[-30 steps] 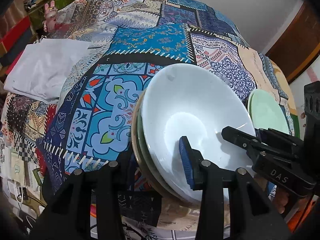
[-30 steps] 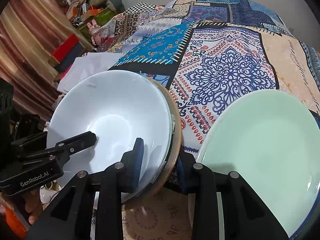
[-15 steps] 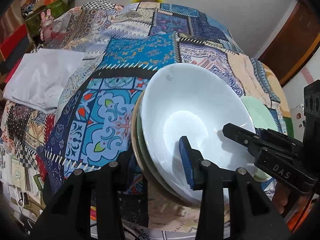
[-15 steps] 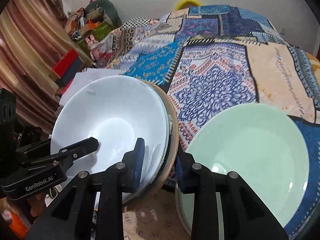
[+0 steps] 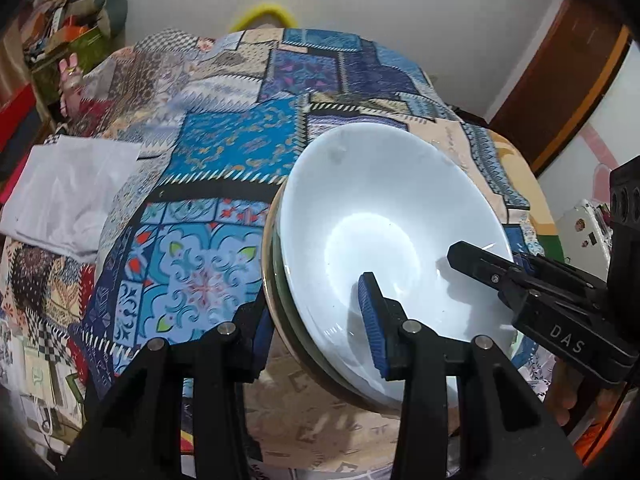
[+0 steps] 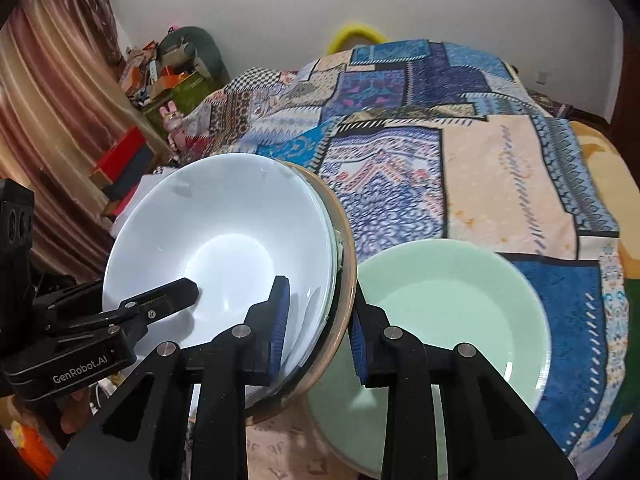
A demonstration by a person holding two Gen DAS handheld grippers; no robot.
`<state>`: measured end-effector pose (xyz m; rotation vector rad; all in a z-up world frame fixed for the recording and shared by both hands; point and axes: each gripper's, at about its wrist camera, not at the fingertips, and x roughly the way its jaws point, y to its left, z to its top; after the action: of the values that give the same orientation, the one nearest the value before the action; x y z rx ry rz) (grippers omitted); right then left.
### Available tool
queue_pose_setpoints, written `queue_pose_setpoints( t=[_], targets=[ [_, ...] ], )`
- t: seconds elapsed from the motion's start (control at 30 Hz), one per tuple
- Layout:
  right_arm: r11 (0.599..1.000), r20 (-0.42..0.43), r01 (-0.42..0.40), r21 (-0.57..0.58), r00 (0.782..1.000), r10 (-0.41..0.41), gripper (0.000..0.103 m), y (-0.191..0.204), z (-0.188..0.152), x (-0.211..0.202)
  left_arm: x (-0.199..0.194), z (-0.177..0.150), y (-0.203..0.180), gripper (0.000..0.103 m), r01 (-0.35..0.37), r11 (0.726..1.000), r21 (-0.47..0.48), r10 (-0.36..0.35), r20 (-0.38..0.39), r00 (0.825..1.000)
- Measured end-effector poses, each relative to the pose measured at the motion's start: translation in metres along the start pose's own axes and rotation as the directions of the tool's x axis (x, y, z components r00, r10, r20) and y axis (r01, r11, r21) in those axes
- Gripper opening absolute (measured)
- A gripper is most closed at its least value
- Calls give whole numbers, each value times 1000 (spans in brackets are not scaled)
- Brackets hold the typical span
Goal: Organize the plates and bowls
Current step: 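Carry the nested bowls with both grippers over the pale green plate stack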
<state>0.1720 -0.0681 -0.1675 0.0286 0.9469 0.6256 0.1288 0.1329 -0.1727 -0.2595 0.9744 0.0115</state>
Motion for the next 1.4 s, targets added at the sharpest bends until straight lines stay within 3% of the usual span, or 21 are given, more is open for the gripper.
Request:
queue_pose_setpoints(
  t=[0.8, 1.4],
  targets=[
    [993, 25, 64, 96, 997, -67, 25, -63, -17, -38, 20, 7, -83, 40, 69, 992, 106, -66, -26, 997],
    [984, -40, 85, 158, 996, -80, 25, -99, -34, -23, 63, 1, -110, 40, 87, 988, 130, -72, -113, 991]
  ],
)
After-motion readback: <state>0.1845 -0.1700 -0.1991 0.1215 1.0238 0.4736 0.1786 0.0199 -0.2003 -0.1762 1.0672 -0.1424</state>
